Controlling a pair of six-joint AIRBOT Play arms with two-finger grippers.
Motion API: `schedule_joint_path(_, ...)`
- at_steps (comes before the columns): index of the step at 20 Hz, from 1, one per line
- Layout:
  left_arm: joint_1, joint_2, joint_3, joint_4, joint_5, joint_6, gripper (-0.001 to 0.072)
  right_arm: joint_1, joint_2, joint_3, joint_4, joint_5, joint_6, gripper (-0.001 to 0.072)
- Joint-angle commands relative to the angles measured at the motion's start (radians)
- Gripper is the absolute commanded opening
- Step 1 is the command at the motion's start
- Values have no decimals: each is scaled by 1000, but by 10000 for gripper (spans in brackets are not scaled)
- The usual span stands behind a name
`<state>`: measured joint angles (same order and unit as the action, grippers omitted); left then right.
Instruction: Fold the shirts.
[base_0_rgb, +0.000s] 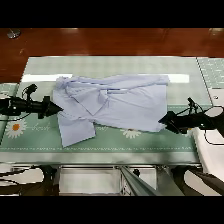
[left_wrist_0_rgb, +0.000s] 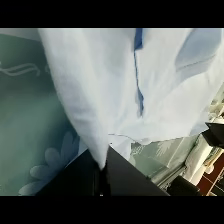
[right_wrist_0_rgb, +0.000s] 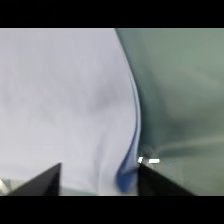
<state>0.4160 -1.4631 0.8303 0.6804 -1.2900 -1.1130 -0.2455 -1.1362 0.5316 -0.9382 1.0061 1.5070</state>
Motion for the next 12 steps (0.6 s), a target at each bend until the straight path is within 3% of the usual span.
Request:
schedule_joint_path(1,-1,0,0,0,3,2,23,67,-76,57,78,-26,-46,13)
schedule_joint_path(4,2,13,16,-19,0,2,23,87,-79,134,65,1,-54,20)
schedule_joint_path(6,3,61,65,-129,-2,2,23,87,-73,275,35,70,-56,20)
schedule_joint_path(9,1,179,241,-323,29,5,22,87,-43,622,23,141,-42,20)
schedule_joint_path(12,3,296,502,-341,76,-20,23,87,-17,1020,-31,193,-8,20)
